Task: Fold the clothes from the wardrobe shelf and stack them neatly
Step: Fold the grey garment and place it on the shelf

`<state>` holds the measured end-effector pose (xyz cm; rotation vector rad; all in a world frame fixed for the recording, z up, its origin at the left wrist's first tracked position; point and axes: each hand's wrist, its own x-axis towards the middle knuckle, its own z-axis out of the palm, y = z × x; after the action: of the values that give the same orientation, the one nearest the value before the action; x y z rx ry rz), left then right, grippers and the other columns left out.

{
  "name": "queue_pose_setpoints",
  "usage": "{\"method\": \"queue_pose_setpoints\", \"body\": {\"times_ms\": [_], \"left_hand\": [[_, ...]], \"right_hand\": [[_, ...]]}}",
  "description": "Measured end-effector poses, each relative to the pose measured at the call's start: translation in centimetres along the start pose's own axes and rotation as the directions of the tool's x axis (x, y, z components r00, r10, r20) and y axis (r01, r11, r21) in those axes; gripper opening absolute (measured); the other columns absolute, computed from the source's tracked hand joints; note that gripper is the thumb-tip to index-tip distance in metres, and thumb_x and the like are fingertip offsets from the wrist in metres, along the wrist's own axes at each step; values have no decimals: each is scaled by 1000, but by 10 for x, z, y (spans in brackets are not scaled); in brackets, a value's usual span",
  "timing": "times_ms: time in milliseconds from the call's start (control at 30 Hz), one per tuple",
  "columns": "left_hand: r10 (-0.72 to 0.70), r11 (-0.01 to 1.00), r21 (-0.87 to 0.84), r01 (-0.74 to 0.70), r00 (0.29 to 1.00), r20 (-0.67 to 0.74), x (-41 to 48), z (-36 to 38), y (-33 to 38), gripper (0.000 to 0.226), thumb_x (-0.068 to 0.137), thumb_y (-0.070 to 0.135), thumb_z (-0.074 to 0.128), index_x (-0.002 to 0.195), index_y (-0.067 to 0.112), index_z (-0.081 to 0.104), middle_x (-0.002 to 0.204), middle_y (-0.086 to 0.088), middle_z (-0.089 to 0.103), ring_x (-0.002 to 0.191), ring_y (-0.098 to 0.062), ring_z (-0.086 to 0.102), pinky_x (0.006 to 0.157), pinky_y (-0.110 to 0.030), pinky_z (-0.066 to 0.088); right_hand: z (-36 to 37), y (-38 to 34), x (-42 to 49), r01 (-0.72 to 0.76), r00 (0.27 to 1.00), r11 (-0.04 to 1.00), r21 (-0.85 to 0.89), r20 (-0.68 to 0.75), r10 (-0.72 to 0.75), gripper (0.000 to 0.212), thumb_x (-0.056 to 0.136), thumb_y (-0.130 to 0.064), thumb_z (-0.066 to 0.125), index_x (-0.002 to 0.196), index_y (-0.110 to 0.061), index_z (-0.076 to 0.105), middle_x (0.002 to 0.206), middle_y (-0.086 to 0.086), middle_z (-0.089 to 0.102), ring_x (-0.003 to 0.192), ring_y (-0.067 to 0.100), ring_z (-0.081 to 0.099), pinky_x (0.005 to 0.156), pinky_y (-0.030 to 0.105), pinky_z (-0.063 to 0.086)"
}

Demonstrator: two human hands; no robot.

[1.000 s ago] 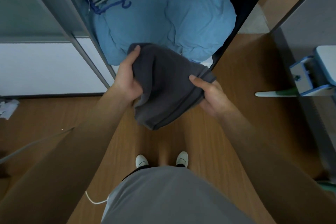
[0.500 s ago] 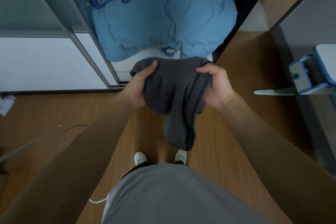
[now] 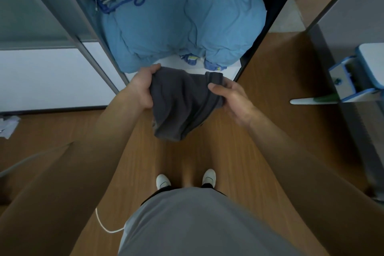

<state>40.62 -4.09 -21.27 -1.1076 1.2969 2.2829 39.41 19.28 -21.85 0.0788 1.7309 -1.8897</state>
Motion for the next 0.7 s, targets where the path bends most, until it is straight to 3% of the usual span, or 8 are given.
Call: {"method": "queue_pose_setpoints", "body": {"times_ms": [67,167,333,400,467,533,633,700], "left_hand": [[80,997,-3,-80,993,83,-3,-8,7,33,93,35,62,95,7,79,99,-11,77,88,-24,75,77,-36,61],[166,984,24,-176,960,225,-6,-26,7,37,92,33,65,122,12,68,122,-10,71,111,-26,69,85,-38,59],[147,937,275,-215,958,248,-5,-35,6,48,87,23,72,133,20,56,122,-4,71,107,-19,70,84,-34,58],[232,913,306,-270,960,156,-2,-26,9,40,90,17,71,127,17,59,114,-5,73,97,-16,73,72,-28,59],[298,894,322,-311,950,89,3,-17,13,31,93,12,67,123,10,61,107,-7,74,93,-17,73,66,-23,58],[318,906,281,-316,947,40,10,-14,15,33,92,11,67,124,4,61,104,-9,74,90,-18,73,65,-23,58],[312,933,170,-317,949,53,18,-22,16,41,89,14,70,127,5,60,106,-11,75,92,-20,74,68,-26,58],[352,902,257,-347,935,29,24,-28,17,48,86,17,72,130,11,55,111,-8,74,98,-20,73,69,-25,58]], "right_hand": [[10,-3,-1,28,999,998,58,-34,-26,34,94,-6,61,128,-8,59,120,9,70,112,24,67,102,41,51],[20,-15,3,-36,997,957,288,-61,56,38,95,-2,59,133,-5,54,123,15,69,112,28,67,102,47,52],[23,-32,17,-86,991,824,560,-37,129,70,98,-1,52,156,-25,20,125,12,66,113,30,67,101,50,51],[22,-31,18,-82,996,872,482,20,83,69,99,-5,53,156,-29,23,127,9,64,115,27,66,103,45,50],[22,-27,17,-17,999,981,192,50,8,56,97,-4,55,147,-27,42,136,10,60,120,26,63,105,42,49],[25,-24,16,26,999,999,37,28,-27,44,97,-1,55,135,-22,59,126,10,65,113,25,65,103,42,50],[29,-20,16,46,999,990,133,22,-49,32,98,3,51,120,-13,68,102,4,67,98,19,66,99,39,52],[34,-19,16,65,997,988,141,41,-71,31,98,4,49,112,-15,69,103,5,67,98,19,64,96,38,52]]}}
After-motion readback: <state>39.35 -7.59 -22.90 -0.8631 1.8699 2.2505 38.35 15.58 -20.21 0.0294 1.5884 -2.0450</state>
